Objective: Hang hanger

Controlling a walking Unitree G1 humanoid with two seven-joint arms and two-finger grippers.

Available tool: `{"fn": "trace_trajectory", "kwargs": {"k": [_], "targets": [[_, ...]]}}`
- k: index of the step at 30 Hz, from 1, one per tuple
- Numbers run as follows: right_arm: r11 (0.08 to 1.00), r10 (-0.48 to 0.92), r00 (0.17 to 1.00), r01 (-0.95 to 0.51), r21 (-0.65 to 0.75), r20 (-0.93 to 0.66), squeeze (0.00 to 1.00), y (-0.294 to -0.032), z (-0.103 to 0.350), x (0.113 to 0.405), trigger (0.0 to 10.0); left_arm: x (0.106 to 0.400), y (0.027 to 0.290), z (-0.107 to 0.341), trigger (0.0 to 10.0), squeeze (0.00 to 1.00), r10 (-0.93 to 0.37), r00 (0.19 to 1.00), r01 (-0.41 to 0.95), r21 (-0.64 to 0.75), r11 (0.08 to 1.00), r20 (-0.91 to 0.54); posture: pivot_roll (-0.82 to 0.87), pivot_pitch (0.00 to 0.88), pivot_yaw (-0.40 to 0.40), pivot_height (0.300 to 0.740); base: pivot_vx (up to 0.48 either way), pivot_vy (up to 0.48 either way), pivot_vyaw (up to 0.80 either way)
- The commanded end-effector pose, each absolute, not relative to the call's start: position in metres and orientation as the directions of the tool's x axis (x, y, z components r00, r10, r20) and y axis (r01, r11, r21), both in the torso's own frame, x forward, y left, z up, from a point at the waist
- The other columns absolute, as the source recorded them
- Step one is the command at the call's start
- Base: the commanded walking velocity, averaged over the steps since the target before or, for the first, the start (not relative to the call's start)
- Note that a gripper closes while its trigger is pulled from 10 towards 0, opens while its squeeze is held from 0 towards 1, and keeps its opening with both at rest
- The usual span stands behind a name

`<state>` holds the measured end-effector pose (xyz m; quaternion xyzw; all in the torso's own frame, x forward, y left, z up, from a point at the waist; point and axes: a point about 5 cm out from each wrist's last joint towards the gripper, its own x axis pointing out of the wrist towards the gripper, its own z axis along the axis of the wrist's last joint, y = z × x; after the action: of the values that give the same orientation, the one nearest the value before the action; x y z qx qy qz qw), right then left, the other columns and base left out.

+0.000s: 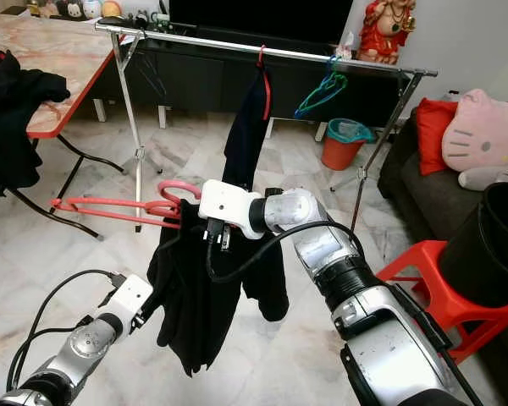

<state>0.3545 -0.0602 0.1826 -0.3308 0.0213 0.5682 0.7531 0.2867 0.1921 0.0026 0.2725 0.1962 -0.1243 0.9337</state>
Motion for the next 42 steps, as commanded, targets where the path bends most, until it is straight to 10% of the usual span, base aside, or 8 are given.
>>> {"fn": "trace_trajectory", "kwargs": {"k": [1,32,36,37,38,42], "targets": [[0.13,0.848,0.359,-0.854,-0.503,-0.39,0.0,-0.061,0.192,0.354,0.0,0.289,0.19,0.004,10.0,0.0,-0.117,0.9,0.325,0.467,0.822,-0.42,0.02,0.0,-0.172,0.74,0.0,0.0,0.0],[0.108,0.867,0.33,-0.855,-0.507,-0.373,0.0,-0.054,0.199,0.349,0.0,0.288,0.186,-0.002,10.0,0.0,-0.072,0.896,0.276,0.422,0.863,-0.439,0.01,0.0,-0.171,0.74,0.0,0.0,0.0],[0.106,0.867,0.33,-0.854,-0.509,-0.372,0.0,-0.054,0.2,0.349,0.0,0.285,0.186,-0.005,3.6,0.0,-0.061,0.891,0.265,0.406,0.875,-0.449,0.0,0.0,-0.17,0.74,0.0,0.0,0.0],[0.106,0.867,0.33,-0.854,-0.509,-0.372,0.0,-0.054,0.2,0.349,0.0,0.285,0.186,-0.005,3.6,0.0,-0.061,0.891,0.264,0.405,0.875,-0.451,0.0,0.0,-0.17,0.74,0.0,0.0,0.0],[0.106,0.867,0.33,-0.854,-0.509,-0.373,0.0,-0.055,0.2,0.349,0.0,0.285,0.186,-0.005,0.0,0.0,-0.058,0.89,0.262,0.403,0.877,-0.452,0.0,0.0,-0.17,0.74,0.0,0.0,0.0],[0.107,0.865,0.332,-0.854,-0.51,-0.375,0.0,-0.055,0.2,0.349,0.0,0.285,0.187,-0.005,0.0,0.0,-0.046,0.892,0.242,0.39,0.889,-0.449,0.0,0.0,-0.17,0.74,0.0,0.0,0.0]]}}
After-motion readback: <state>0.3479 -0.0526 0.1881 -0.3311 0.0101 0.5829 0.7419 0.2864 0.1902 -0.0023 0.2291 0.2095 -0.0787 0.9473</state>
